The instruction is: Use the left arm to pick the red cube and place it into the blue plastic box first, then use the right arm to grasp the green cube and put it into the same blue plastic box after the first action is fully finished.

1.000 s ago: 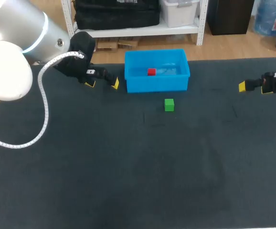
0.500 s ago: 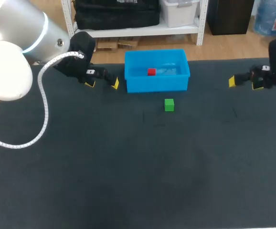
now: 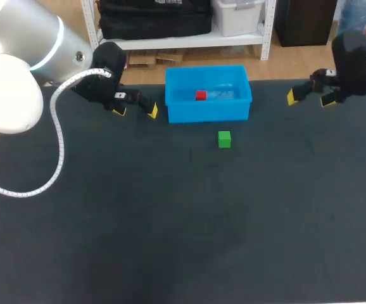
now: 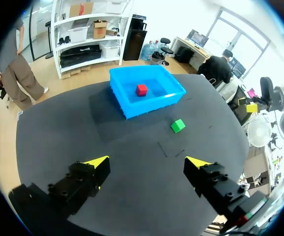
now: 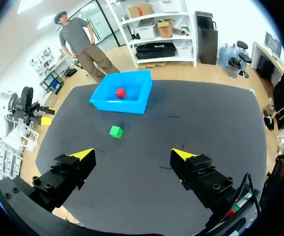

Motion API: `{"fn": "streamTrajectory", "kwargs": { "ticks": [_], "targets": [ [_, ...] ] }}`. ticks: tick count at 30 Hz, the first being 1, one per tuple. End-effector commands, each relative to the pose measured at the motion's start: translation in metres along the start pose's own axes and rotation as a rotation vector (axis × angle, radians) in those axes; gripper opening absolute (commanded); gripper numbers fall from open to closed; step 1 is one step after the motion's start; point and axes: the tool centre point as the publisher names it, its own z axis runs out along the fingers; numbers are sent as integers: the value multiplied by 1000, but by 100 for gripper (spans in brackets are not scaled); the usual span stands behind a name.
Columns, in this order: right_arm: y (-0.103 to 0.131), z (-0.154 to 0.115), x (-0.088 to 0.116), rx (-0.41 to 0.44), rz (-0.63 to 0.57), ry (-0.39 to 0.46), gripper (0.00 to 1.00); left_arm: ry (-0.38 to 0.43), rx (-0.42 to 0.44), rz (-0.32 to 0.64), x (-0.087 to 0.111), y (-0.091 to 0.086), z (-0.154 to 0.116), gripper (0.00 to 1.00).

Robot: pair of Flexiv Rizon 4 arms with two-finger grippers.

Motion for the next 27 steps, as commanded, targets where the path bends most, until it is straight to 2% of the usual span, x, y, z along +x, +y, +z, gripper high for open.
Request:
{"fn": "streamTrajectory", "kwargs": {
  "ticks": [1, 9, 27],
  "targets": [
    [10, 7, -11, 45, -4, 20, 100, -3, 5, 2, 0, 1, 0, 100],
    [24, 19, -25, 53, -19, 50, 100, -3, 5, 2, 0, 1, 0, 100],
    [53, 46, -49, 136, 14, 135, 100, -3, 5, 2, 0, 1, 0, 100]
  ]
}}
